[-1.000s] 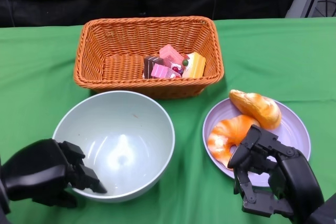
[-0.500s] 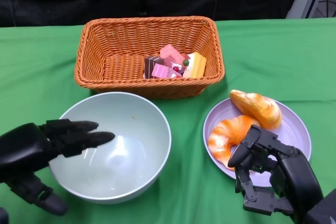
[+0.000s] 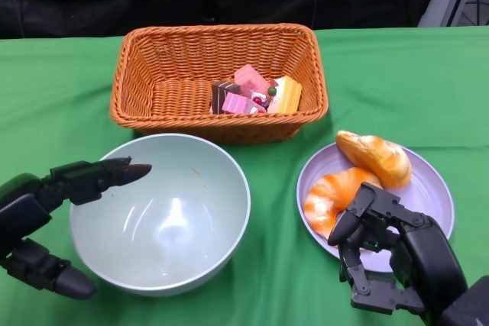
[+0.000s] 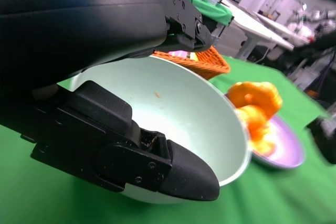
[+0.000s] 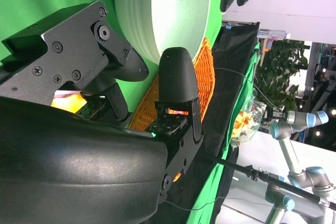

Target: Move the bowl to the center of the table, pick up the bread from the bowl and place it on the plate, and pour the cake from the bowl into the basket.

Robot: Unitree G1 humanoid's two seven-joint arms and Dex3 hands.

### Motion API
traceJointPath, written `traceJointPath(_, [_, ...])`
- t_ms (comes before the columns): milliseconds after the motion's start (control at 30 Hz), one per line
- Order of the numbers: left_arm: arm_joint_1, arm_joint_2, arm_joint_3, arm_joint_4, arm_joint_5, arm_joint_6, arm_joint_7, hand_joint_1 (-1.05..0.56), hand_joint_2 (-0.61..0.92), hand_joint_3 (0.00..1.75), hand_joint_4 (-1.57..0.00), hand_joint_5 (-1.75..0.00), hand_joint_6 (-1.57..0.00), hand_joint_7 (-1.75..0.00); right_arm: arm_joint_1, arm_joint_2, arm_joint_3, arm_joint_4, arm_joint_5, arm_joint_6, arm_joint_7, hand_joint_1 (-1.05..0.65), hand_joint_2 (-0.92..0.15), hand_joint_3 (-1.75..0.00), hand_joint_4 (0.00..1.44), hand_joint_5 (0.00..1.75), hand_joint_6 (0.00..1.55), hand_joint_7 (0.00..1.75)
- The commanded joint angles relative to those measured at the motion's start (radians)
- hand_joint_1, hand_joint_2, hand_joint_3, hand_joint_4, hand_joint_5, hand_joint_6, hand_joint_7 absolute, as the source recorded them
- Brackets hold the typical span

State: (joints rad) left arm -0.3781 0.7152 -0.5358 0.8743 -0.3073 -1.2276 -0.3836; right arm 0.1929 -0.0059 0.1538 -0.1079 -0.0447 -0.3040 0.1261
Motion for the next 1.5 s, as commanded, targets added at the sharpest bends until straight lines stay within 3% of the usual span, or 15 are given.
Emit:
traceJointPath(33, [0.118,-0.054,0.13,-0.144,-0.179,0.105,-0.089,-0.73,0.92,0.08,-0.41,-0.06,-0.45,-0.05,0.048,-0.028,0.001,-0.077,-0.004,0.0,0.009,0.01,-0.51,-1.23,0.8,1.75,0.63,1.53])
traceJointPath(100, [0.165,-0.101,0.198,-0.201,-0.212,0.15,-0.117,-0.52,0.92,0.07,-0.61,-0.07,-0.61,-0.05,0.067,-0.039,0.001,-0.108,-0.014,0.003,0.01,0.01,-0.51,-1.22,0.77,1.74,0.63,1.52])
traceJointPath(200, [0.21,-0.188,0.274,-0.252,-0.234,0.183,-0.166,-0.35,0.92,0.07,-0.83,-0.13,-0.79,-0.07,0.088,-0.064,-0.01,-0.139,-0.005,0.003,0.024,0.02,-0.51,-1.22,0.81,1.75,0.64,1.5])
traceJointPath(300, [0.232,-0.254,0.344,-0.278,-0.202,0.209,-0.174,-0.28,0.92,0.09,-0.99,-0.24,-0.95,-0.12,0.122,-0.086,-0.013,-0.166,0.02,0.017,0.047,0.01,-0.5,-1.22,0.84,1.75,0.66,1.48])
traceJointPath(333, [0.238,-0.273,0.366,-0.285,-0.186,0.219,-0.17,-0.21,0.92,0.14,-0.95,-0.63,-1.06,-0.23,0.135,-0.091,-0.013,-0.175,0.025,0.023,0.053,0.01,-0.5,-1.22,0.84,1.75,0.67,1.47])
traceJointPath(400, [0.248,-0.3,0.4,-0.299,-0.167,0.252,-0.173,-0.17,0.92,0.16,-0.86,-0.96,-1.08,-0.37,0.155,-0.098,-0.011,-0.2,0.028,0.037,0.06,0.01,-0.49,-1.22,0.84,1.75,0.67,1.46])
traceJointPath(433, [0.252,-0.31,0.415,-0.307,-0.161,0.273,-0.177,-0.04,0.84,0.41,-0.83,-1.16,-1.03,-0.59,0.162,-0.101,-0.01,-0.213,0.029,0.046,0.063,0.02,-0.49,-1.22,0.83,1.75,0.68,1.46])
traceJointPath(500, [0.26,-0.325,0.443,-0.322,-0.138,0.31,-0.176,0.02,0.67,0.78,-0.81,-1.31,-0.92,-0.88,0.165,-0.116,-0.008,-0.227,0.028,0.048,0.081,0.02,-0.47,-1.25,0.83,1.75,0.69,1.46])
traceJointPath(633, [0.267,-0.35,0.493,-0.333,-0.114,0.352,-0.192,0.05,0.61,0.92,-0.81,-1.41,-0.86,-1.07,0.146,-0.153,-0.011,-0.173,0.056,-0.013,0.142,0.0,-0.44,-1.25,0.83,1.73,0.71,1.44])
traceJointPath(867, [0.277,-0.367,0.544,-0.356,-0.104,0.417,-0.25,0.02,0.61,0.93,-0.81,-1.47,-0.82,-1.17,0.109,-0.183,-0.015,-0.082,0.063,-0.107,0.2,-0.03,-0.45,-1.18,0.84,1.71,0.74,1.42])
traceJointPath(1067, [0.312,-0.368,0.578,-0.436,-0.154,0.542,-0.313,0.02,0.7,0.91,-0.77,-1.62,-0.78,-1.29,0.099,-0.18,-0.017,-0.079,0.082,-0.098,0.216,-0.03,-0.46,-1.18,0.84,1.71,0.75,1.4])
traceJointPath(1233, [0.329,-0.361,0.612,-0.493,-0.214,0.65,-0.418,0.06,0.55,1.25,-0.76,-1.74,-0.73,-1.5,0.095,-0.182,-0.024,-0.077,0.065,-0.106,0.209,-0.02,-0.46,-1.2,0.82,1.74,0.74,1.43])
traceJointPath(1500, [0.328,-0.387,0.657,-0.496,-0.204,0.679,-0.456,0.06,0.5,1.3,-0.78,-1.75,-0.73,-1.56,0.092,-0.182,-0.026,-0.08,0.071,-0.106,0.219,-0.04,-0.47,-1.19,0.82,1.75,0.72,1.44])
